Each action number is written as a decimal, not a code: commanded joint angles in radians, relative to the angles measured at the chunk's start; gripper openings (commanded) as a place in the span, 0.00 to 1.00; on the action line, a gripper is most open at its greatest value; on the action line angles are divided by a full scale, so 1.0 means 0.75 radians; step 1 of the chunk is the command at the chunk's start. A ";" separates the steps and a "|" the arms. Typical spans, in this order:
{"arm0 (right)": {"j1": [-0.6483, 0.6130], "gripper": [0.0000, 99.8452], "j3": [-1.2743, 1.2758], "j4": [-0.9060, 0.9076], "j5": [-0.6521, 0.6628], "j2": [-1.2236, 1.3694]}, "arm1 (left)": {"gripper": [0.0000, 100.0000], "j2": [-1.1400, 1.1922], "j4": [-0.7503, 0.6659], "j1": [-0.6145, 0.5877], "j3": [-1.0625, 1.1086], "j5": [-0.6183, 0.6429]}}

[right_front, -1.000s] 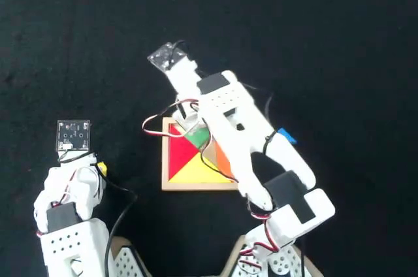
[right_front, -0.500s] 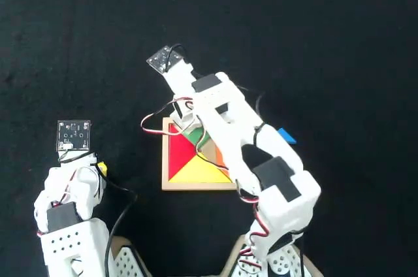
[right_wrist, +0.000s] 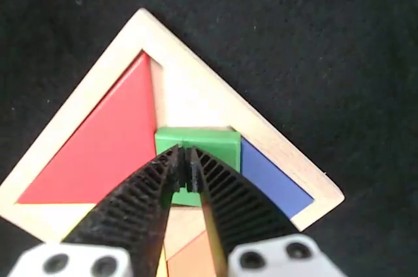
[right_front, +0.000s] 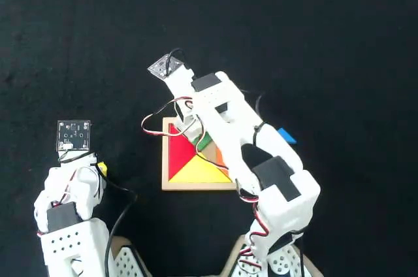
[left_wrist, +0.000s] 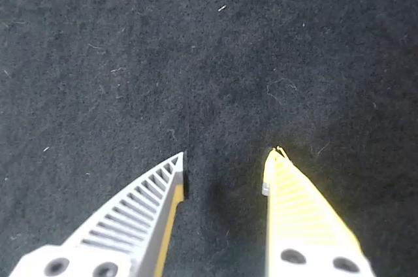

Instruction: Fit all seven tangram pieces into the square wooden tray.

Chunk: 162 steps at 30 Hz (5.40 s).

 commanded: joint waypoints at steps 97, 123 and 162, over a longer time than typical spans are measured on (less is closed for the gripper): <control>0.849 0.23 0.803 -0.372 1.653 -0.527 | 0.20 -0.010 -0.025 0.013 -0.026 0.010; 0.845 0.09 0.735 -0.381 1.708 -0.519 | 0.20 -0.010 -0.025 0.013 -0.026 0.010; -0.065 0.01 -0.236 0.063 0.055 0.083 | 0.20 -0.010 -0.020 0.015 -0.026 0.010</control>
